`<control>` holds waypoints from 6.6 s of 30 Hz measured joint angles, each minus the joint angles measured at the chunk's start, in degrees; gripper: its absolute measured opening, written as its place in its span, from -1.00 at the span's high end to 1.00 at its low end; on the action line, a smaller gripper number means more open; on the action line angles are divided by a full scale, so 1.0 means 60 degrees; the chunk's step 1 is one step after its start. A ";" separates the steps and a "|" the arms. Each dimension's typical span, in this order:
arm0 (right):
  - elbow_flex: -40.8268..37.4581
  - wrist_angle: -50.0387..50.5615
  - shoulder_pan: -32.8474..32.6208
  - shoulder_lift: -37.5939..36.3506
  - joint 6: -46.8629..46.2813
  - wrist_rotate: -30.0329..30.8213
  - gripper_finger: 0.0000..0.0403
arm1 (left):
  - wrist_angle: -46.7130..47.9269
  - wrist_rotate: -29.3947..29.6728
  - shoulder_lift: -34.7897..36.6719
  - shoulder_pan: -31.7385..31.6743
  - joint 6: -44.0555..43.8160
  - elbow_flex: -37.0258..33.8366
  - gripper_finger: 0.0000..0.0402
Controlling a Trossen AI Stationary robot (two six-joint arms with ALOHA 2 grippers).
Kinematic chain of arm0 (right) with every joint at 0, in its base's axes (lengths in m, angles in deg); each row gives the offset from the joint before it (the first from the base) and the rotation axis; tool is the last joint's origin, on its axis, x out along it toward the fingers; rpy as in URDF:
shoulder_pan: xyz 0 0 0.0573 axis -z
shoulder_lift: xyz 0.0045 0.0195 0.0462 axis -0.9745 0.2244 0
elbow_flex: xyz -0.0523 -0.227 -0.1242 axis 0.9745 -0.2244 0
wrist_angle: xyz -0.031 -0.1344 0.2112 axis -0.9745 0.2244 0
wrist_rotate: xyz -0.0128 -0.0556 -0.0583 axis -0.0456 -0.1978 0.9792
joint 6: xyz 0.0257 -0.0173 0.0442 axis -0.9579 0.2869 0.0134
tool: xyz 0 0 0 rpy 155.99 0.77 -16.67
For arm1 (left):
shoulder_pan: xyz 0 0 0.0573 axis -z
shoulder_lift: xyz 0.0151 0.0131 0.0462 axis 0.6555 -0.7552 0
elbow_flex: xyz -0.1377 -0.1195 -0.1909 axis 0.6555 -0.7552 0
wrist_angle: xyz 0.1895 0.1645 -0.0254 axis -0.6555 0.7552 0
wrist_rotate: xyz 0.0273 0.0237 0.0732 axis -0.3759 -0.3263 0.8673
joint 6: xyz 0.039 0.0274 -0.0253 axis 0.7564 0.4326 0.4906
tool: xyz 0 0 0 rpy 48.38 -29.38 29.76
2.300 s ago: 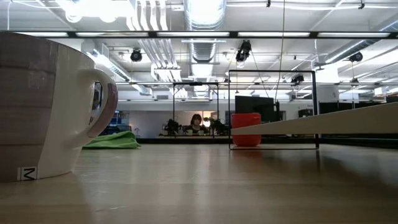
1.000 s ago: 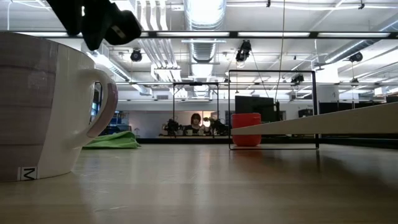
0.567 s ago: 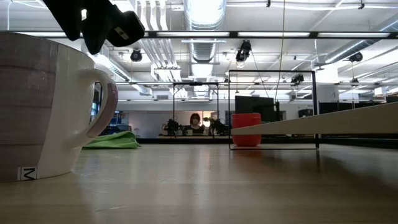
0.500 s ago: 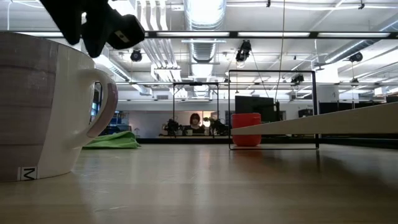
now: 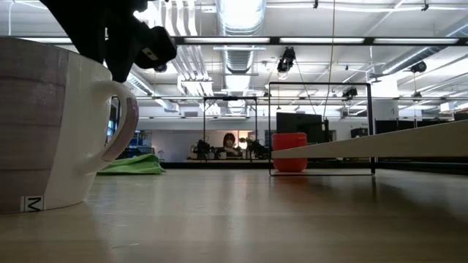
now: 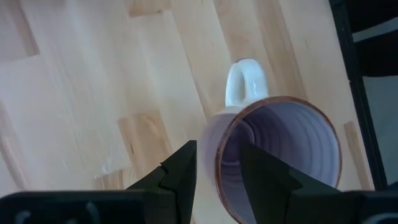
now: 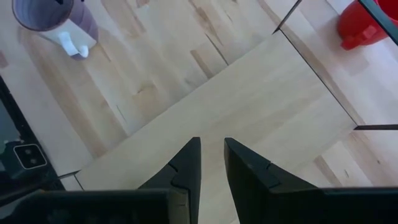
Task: Stack small to large cups/mugs on shelf
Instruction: Put the purple mug on the shelf
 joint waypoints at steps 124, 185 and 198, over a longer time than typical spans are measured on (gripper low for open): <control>-0.5092 0.0713 -0.0026 -0.5264 -0.2572 0.1676 0.77 | -0.0859 0.0619 -0.5903 -0.2612 0.2153 0.8499 0.96; -0.6043 -0.2438 -0.0029 -0.4934 -0.2419 0.1169 0.76 | -0.1533 0.0621 -0.5895 -0.2495 0.1676 0.7923 0.84; -0.6058 -0.2470 -0.0029 -0.4747 -0.2419 0.1133 0.76 | -0.1946 0.0621 -0.5895 -0.2477 0.1676 0.7885 0.84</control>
